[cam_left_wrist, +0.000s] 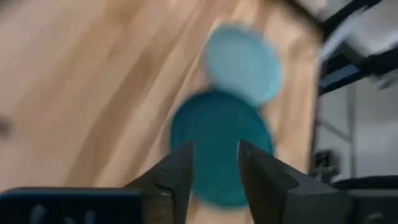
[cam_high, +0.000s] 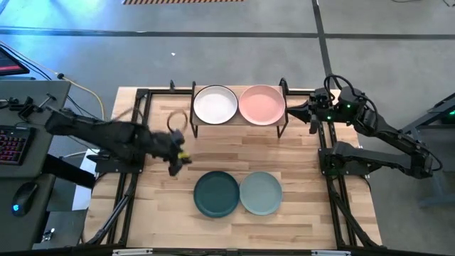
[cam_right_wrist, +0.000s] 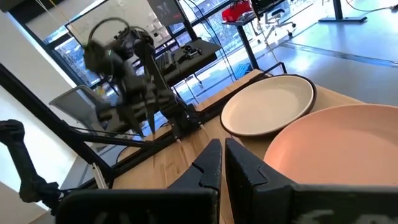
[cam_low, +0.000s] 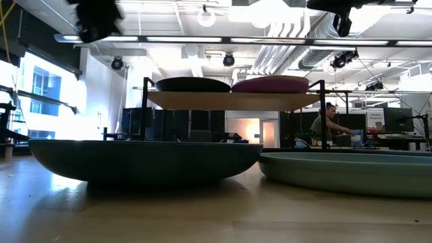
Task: Place and stack plates onto a shelf
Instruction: Stack the green plate on top of the light orange plate on the shelf
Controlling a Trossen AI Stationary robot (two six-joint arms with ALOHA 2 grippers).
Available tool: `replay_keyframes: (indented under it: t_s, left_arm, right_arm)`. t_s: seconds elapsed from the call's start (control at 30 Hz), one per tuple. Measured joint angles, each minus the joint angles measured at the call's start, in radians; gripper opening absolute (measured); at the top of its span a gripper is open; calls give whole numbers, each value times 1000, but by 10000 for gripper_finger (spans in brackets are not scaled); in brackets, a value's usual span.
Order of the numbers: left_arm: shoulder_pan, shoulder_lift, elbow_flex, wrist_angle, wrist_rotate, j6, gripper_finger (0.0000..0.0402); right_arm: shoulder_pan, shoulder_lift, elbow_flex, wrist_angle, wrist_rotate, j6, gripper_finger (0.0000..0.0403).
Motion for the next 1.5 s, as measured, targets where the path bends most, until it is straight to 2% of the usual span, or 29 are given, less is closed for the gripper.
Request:
replay_keyframes:
  t_s: [0.07, 0.17, 0.27, 0.37, 0.67, 0.83, 1.17, 1.23, 1.3, 1.43, 1.5]
  left_arm:
    - [-59, 39, -26, -44, -51, -122, 134]
    - [-127, 91, -94, -23, -111, -323, 155]
    - [-168, 157, -166, 74, -101, -481, 167]
    - [-185, 228, -212, 192, -74, -554, 173]
    - [-167, 417, -220, 240, -52, -633, 175]
    - [-168, 466, -219, 396, -28, -609, 175]
    - [-167, 568, -218, 421, -7, -634, 174]
    - [-167, 572, -219, 454, 1, -612, 165]
    - [-167, 571, -217, 469, 7, -608, 139]
    - [-153, 546, -215, 479, 38, -592, 33]
    - [-142, 516, -215, 475, 47, -571, 13]
  right_arm:
    - [0, 0, 0, -3, 0, -13, 2]
    - [0, 0, 0, -8, 0, -18, 2]
    - [0, 0, 0, -13, 0, -31, 2]
    - [0, 1, 0, -19, 0, -35, 2]
    - [0, 2, 0, -40, 0, -34, 2]
    - [0, 2, 0, -62, 0, -36, 2]
    - [0, 2, 0, -71, 0, -37, 2]
    - [0, 2, 0, -71, 0, -38, 2]
    - [0, 2, 0, -71, 1, -44, 2]
    - [0, 2, 0, -73, 1, -44, 2]
    - [0, 3, 0, -74, 1, -44, 2]
